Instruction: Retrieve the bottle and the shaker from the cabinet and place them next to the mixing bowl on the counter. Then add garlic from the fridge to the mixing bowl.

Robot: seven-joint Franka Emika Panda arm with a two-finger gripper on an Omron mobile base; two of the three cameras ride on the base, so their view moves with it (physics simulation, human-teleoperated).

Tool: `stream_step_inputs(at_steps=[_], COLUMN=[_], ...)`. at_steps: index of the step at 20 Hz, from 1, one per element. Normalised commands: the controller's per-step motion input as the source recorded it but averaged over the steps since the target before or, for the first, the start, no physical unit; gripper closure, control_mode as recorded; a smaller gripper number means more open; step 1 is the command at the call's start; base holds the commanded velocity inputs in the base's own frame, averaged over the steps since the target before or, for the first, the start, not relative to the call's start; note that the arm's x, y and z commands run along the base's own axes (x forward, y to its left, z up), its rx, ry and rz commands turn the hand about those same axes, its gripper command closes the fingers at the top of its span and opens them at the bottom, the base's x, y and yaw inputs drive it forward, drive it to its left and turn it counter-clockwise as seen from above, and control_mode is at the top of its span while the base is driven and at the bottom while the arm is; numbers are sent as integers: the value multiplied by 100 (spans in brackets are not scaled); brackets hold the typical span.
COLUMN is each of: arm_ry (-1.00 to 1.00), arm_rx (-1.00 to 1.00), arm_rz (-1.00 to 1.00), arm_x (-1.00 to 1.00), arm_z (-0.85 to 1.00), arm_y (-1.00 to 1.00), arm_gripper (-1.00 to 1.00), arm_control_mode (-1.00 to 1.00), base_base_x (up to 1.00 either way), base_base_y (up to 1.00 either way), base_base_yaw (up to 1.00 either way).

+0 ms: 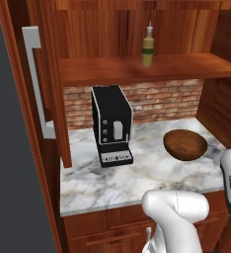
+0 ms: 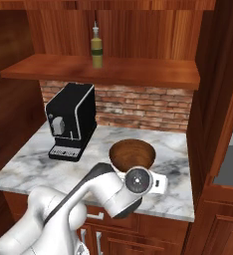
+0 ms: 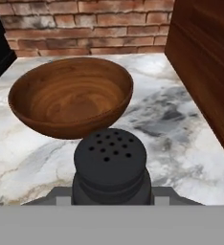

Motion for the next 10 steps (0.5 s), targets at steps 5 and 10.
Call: stream_step_inputs(at_steps=[5, 10], arm_ry=[-5, -3], arm_rx=[0, 0], arm_rz=[0, 0], arm_x=[28, 23], arm_z=[-41, -17], arm_y=[-7, 0], arm_gripper=[100, 100], arm_control_mode=[-100, -100], base_base_x=[0, 0], base_base_y=[0, 0], base_base_yaw=[0, 0])
